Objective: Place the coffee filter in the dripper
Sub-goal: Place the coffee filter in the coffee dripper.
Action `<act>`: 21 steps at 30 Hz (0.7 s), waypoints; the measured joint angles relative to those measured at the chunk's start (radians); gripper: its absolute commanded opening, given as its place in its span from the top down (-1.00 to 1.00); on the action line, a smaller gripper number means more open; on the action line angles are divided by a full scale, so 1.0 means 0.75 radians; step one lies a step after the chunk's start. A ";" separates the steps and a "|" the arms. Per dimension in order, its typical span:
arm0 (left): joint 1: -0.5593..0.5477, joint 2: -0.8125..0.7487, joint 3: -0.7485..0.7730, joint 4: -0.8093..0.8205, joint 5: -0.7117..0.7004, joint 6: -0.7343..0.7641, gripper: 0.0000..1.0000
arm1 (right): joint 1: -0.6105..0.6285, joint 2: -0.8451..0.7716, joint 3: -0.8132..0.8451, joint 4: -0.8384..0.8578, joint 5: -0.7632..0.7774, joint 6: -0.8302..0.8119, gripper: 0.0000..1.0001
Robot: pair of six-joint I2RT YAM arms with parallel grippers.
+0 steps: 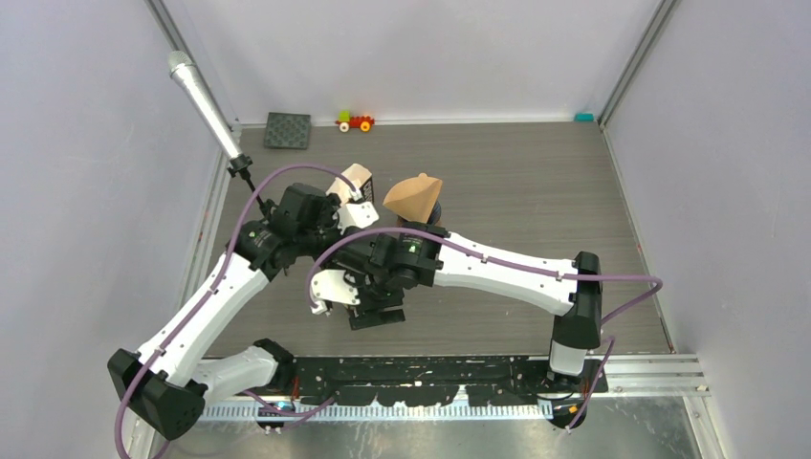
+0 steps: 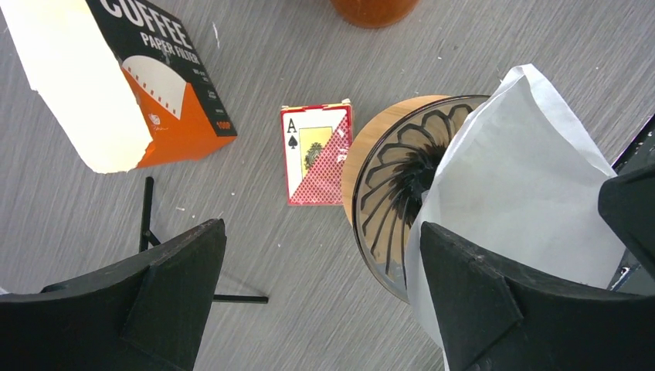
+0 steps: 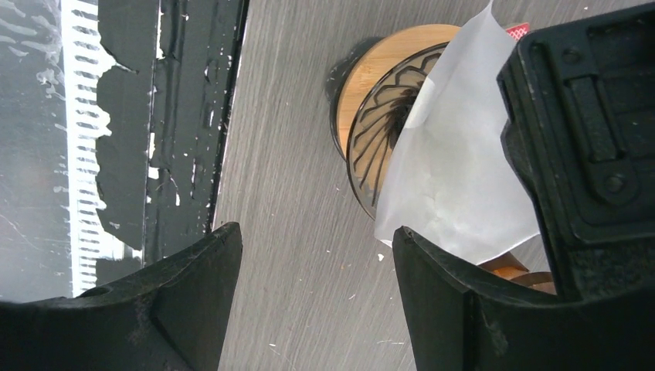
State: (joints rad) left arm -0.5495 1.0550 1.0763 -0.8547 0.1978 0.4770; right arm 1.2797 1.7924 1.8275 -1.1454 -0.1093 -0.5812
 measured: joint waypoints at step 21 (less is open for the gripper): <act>0.001 0.043 0.010 -0.005 -0.004 -0.040 -0.99 | -0.011 0.002 0.014 -0.010 0.055 0.006 -0.43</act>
State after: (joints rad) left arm -0.5491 1.0874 1.0836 -0.8585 0.1951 0.4473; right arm 1.2713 1.7939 1.8378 -1.1526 -0.0677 -0.5766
